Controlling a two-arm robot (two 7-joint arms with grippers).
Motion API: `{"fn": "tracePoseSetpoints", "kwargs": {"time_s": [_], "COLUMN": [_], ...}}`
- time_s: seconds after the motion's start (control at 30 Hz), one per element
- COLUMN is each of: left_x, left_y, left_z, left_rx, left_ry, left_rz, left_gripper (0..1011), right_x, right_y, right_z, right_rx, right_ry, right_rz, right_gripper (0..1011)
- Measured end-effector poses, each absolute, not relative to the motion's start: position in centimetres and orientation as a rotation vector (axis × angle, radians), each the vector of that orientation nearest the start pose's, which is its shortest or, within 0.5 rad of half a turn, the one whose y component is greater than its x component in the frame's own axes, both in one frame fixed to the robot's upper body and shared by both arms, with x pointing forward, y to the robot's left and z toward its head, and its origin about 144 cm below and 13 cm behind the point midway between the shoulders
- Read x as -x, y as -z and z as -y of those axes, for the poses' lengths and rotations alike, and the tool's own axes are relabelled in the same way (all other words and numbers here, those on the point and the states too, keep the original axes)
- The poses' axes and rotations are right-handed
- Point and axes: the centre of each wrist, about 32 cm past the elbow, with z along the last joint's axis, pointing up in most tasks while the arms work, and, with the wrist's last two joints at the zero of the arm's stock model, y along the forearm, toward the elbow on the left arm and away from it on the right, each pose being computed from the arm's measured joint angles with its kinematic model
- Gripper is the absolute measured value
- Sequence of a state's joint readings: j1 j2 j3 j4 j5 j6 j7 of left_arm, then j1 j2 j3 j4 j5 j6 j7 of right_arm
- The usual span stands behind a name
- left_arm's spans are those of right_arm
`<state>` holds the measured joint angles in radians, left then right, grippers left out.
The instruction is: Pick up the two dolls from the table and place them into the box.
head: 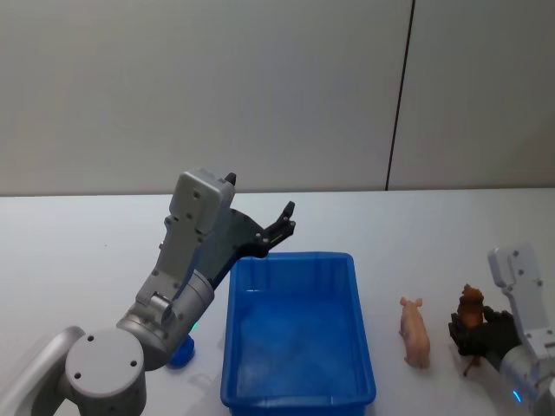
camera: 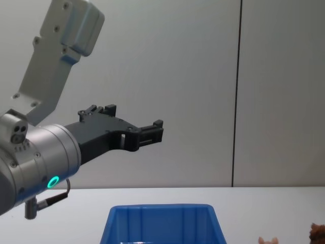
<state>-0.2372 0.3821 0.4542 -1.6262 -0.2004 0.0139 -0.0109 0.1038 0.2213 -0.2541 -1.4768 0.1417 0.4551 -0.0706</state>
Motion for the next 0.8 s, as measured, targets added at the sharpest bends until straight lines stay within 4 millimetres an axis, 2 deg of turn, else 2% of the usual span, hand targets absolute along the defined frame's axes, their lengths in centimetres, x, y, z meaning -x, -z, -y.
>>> {"fn": "tracePoseSetpoints", "kwargs": {"time_s": [0.27, 0.8], "left_x": [-49.2, -49.2], "left_y": [-120.44, -120.44], "left_z": [-19.84, -19.84], "left_rx": [-0.061, -0.061], "left_ry": [-1.124, -1.124], "left_rz": [0.268, 0.268], "left_gripper": [1004, 1004], "right_x": [-47.95, -47.95], "right_y": [-113.18, -113.43], "right_z": [21.93, 22.15], "right_rx": [0.505, 0.459], "right_ry": [1.404, 1.406], "right_rz": [-0.241, -0.192], "right_gripper": [352, 352]}}
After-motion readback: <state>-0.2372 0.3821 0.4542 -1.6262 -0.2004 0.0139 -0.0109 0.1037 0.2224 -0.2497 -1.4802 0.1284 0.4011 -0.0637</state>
